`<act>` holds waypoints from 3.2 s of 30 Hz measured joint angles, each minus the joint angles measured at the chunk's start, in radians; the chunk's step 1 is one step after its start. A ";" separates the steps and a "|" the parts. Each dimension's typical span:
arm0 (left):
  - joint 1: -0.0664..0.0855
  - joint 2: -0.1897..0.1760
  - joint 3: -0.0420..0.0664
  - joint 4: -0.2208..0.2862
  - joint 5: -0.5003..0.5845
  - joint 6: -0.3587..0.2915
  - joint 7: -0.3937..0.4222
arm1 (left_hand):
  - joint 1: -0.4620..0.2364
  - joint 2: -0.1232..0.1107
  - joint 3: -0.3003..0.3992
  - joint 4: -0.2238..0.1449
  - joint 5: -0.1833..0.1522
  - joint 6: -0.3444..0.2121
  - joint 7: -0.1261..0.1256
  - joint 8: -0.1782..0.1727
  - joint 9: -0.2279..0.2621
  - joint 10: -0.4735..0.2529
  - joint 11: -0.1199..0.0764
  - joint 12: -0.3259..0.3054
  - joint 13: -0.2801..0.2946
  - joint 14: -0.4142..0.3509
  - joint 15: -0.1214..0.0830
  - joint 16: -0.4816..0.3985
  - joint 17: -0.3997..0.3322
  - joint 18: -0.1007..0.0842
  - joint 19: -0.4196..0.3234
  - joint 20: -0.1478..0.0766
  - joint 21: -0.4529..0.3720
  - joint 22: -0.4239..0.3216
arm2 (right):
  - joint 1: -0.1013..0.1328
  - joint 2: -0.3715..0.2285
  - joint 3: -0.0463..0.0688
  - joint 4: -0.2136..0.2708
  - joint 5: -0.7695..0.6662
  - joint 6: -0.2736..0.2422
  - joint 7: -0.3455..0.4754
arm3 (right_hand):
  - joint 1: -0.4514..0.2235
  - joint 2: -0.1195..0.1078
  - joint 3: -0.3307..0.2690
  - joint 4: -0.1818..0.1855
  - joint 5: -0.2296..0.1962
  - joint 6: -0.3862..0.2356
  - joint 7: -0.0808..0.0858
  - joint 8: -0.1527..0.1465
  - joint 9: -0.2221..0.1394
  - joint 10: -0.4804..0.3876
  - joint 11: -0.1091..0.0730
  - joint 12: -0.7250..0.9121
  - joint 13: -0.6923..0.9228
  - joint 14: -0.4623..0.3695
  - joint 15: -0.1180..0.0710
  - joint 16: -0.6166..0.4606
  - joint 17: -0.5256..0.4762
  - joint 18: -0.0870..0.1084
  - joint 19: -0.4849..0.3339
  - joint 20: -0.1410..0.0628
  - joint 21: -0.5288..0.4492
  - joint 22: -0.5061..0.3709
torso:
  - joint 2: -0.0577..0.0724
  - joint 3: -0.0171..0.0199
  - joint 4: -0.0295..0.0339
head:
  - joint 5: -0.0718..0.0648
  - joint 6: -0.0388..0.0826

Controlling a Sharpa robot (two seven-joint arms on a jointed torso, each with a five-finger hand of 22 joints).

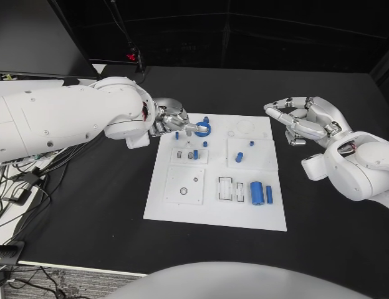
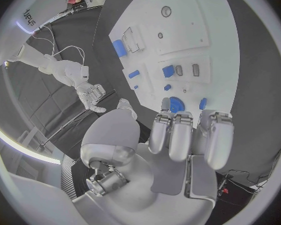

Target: Assemble the parts on the task board

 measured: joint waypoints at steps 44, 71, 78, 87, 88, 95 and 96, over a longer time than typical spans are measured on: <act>-0.062 0.168 0.000 -0.155 -0.009 0.139 -0.174 | 0.005 0.054 0.087 -0.003 0.047 0.222 -0.036 0.036 0.144 0.001 -0.042 0.000 -0.001 0.001 -0.035 0.000 0.000 0.000 0.000 -0.029 0.000 0.000 | -0.010 0.025 0.000 -0.018 0.012 0.024 -0.016 | 0.019 0.019 -0.014 0.003 0.014 -0.027 -0.006 0.049 0.006 0.000 0.000 0.000 0.000 0.000 0.000 0.000 0.001 0.000 -0.008 0.000 -0.015 0.000 | -0.002 -0.0011 0.0000 | -0.010 -0.020; -0.080 0.195 0.000 -0.185 -0.009 0.140 -0.201 | 0.107 0.097 0.089 -0.006 0.105 0.245 -0.052 -0.009 0.175 -0.002 -0.053 0.000 -0.001 0.001 -0.049 0.000 0.000 0.000 -0.001 -0.042 0.000 -0.001 | -0.010 0.023 0.000 -0.017 0.012 0.023 -0.017 | 0.022 0.022 -0.019 0.003 0.019 -0.035 -0.006 0.060 0.007 -0.004 0.004 0.000 0.000 0.000 0.000 0.000 0.000 0.000 -0.008 0.000 -0.015 0.000 | -0.002 -0.0012 0.0000 | -0.016 -0.032; -0.085 0.198 0.000 -0.192 -0.009 0.140 -0.201 | 0.126 0.101 0.092 -0.003 0.116 0.249 -0.048 -0.015 0.181 0.001 -0.056 0.000 -0.001 0.001 -0.049 0.000 -0.001 0.000 0.000 -0.043 0.000 -0.001 | -0.010 0.022 0.000 -0.017 0.012 0.023 -0.019 | 0.022 0.022 -0.019 0.003 0.019 -0.035 -0.006 0.060 0.006 -0.004 0.004 0.000 0.000 0.000 0.000 0.000 0.000 0.000 -0.007 0.000 -0.015 0.000 | -0.002 -0.0009 -0.0004 | -0.018 -0.035; -0.087 0.201 0.001 -0.201 -0.009 0.148 -0.201 | 0.160 0.103 0.095 -0.006 0.136 0.253 -0.052 -0.029 0.192 -0.002 -0.059 0.000 -0.001 0.004 -0.053 0.000 0.000 0.000 0.000 -0.043 0.000 -0.001 | -0.010 0.021 0.000 -0.017 0.012 0.023 -0.021 | 0.022 0.022 -0.019 0.003 0.019 -0.035 -0.006 0.063 0.006 -0.004 0.004 0.000 0.000 0.000 0.000 0.000 0.000 0.000 -0.008 0.000 -0.016 0.000 | -0.003 -0.0008 0.0000 | -0.019 -0.037; -0.087 0.202 0.001 -0.202 -0.009 0.149 -0.201 | 0.168 0.106 0.098 -0.003 0.138 0.253 -0.052 -0.029 0.193 -0.002 -0.059 0.000 -0.001 0.004 -0.053 0.000 -0.001 0.000 0.000 -0.043 0.000 -0.001 | -0.010 0.021 0.000 -0.017 0.013 0.023 -0.022 | 0.022 0.022 -0.019 0.003 0.019 -0.035 -0.006 0.066 0.006 -0.004 0.004 0.000 0.000 0.000 0.000 0.000 0.000 0.000 -0.007 0.000 -0.019 0.000 | -0.003 -0.0010 0.0000 | -0.020 -0.037; -0.088 0.205 0.001 -0.204 -0.009 0.150 -0.200 | 0.178 0.112 0.101 -0.005 0.144 0.253 -0.052 -0.034 0.198 -0.002 -0.059 0.000 -0.001 0.001 -0.056 0.000 -0.001 0.000 0.000 -0.043 0.000 -0.001 | -0.010 0.022 0.000 -0.019 0.013 0.023 -0.026 | 0.022 0.022 -0.019 0.003 0.019 -0.042 -0.006 0.066 0.006 -0.004 0.004 0.000 0.000 0.000 0.000 0.000 0.000 0.000 -0.011 0.003 -0.019 0.000 | -0.003 -0.0015 0.0000 | -0.025 -0.038; -0.088 0.205 0.001 -0.204 -0.009 0.150 -0.200 | 0.178 0.112 0.101 -0.005 0.144 0.253 -0.052 -0.034 0.198 -0.002 -0.059 0.000 -0.001 0.001 -0.056 0.000 -0.001 0.000 0.000 -0.043 0.000 -0.001 | -0.010 0.022 0.000 -0.019 0.013 0.023 -0.027 | 0.022 0.022 -0.019 0.003 0.019 -0.042 -0.006 0.066 0.006 -0.004 0.004 0.000 0.000 0.000 0.000 0.000 0.000 0.000 -0.011 0.003 -0.019 0.000 | -0.003 -0.0015 0.0000 | -0.025 -0.038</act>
